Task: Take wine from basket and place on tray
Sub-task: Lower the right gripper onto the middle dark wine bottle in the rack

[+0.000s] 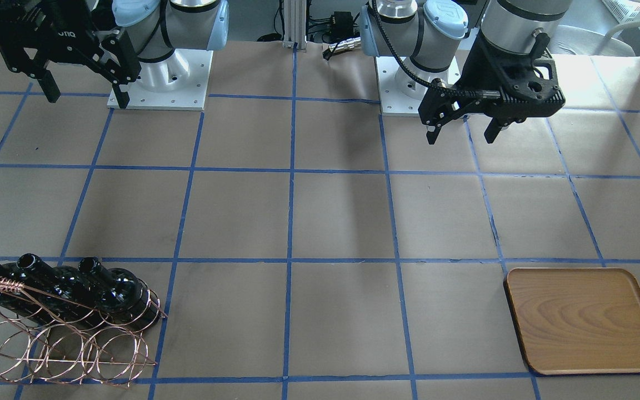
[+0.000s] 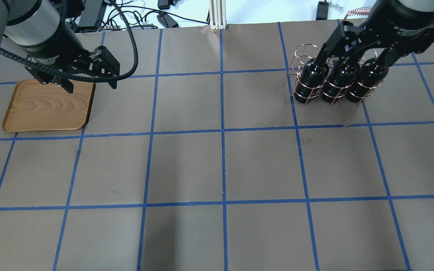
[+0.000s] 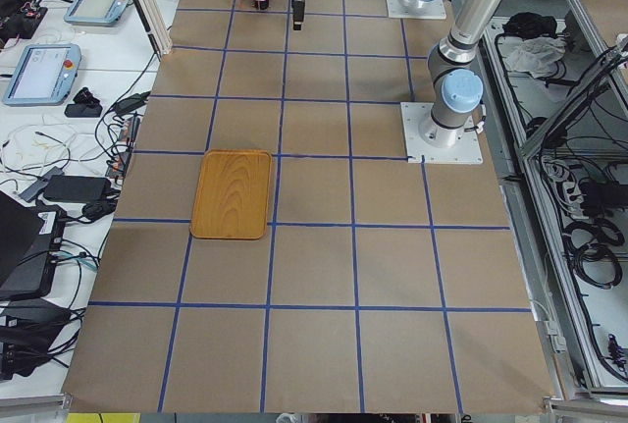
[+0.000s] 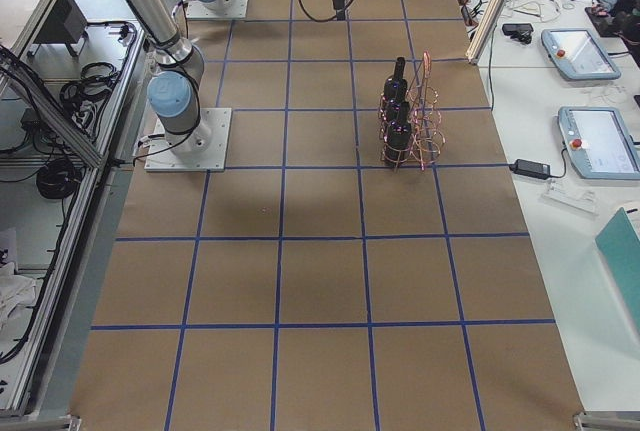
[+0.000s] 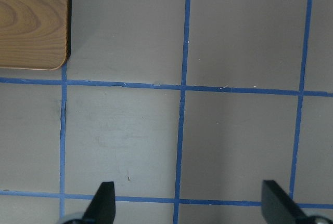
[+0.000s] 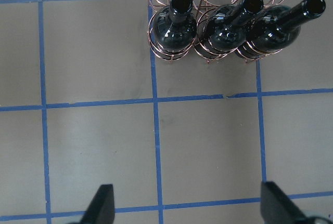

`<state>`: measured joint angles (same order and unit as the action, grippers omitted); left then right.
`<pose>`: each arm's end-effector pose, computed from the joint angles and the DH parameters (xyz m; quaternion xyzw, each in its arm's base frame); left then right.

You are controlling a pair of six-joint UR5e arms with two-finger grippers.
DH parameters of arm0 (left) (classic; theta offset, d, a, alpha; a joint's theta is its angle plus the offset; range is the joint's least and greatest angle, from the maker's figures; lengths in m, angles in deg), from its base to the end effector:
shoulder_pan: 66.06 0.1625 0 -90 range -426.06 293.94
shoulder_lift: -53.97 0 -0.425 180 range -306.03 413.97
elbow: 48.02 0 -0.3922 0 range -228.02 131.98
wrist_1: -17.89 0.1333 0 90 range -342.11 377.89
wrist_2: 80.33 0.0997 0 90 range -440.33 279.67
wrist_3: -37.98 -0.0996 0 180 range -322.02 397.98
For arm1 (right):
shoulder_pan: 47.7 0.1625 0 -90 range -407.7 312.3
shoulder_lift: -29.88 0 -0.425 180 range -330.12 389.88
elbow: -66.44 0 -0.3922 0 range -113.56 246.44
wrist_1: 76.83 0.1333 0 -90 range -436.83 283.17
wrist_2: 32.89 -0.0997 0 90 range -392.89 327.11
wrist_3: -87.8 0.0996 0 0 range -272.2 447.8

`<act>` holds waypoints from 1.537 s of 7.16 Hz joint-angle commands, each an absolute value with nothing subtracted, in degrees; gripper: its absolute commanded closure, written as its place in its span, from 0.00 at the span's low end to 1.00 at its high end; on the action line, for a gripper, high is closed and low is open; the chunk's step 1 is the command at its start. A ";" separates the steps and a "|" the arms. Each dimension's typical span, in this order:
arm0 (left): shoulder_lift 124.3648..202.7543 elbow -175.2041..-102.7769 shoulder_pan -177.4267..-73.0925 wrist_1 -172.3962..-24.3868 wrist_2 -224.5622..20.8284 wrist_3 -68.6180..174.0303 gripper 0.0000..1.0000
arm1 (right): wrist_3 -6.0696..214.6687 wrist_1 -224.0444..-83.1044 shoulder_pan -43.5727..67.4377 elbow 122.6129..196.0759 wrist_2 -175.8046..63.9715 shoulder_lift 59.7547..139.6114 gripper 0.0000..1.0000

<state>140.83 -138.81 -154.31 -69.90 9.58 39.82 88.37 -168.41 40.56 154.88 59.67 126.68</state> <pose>-0.1189 -0.4797 0.5116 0.0313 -0.9987 0.0398 0.0008 0.1150 -0.4568 0.5607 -0.0220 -0.9958 0.0864 0.0231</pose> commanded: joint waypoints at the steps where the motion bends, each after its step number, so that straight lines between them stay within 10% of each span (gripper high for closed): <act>1: 140.89 -138.81 -154.31 -69.83 9.58 39.82 0.00 | 88.59 -168.32 40.46 154.85 59.83 126.64 0.00; 11: 140.80 -139.34 -154.31 -70.00 9.40 39.82 0.00 | 74.71 -178.34 31.23 147.47 59.30 101.86 0.01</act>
